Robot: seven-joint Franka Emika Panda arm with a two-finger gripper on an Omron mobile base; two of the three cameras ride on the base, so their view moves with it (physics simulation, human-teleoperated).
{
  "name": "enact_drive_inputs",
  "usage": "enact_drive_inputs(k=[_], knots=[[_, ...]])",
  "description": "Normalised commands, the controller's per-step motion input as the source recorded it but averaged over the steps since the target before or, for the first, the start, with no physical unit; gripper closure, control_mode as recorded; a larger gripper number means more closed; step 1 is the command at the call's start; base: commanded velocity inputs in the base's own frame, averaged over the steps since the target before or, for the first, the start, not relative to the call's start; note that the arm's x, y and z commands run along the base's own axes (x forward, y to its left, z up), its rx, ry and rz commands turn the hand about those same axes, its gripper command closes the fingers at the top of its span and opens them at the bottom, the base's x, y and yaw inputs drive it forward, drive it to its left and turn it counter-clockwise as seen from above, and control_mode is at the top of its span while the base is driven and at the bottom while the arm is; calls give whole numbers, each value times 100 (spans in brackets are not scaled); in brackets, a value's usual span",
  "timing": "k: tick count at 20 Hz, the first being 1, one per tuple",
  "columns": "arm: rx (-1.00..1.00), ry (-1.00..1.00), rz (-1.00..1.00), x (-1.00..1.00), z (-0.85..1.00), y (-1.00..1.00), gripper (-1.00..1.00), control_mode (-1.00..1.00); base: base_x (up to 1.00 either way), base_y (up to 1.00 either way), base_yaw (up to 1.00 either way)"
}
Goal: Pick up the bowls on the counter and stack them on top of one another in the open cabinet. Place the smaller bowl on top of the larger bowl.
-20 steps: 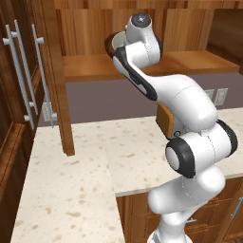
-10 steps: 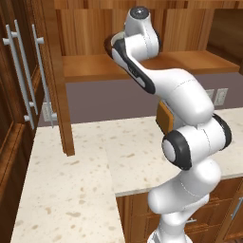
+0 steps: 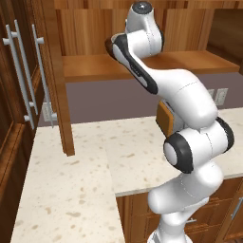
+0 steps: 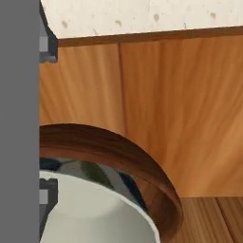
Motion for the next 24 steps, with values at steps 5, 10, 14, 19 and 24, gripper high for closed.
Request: enact_drive_inputs(k=[5, 10, 14, 19, 24], knots=[[0, -5, 6, -56, 0, 0, -100, -100, 0, 0, 0], [0, -4, 6, -67, 0, 0, -100, -100, 0, 0, 0], [0, -4, 5, -73, 0, 0, -100, -100, 0, 0, 0], [0, -5, 4, -86, 0, 0, -100, -100, 0, 0, 0], [0, -4, 2, -95, -2, 0, -100, -100, 0, 0, 0]])
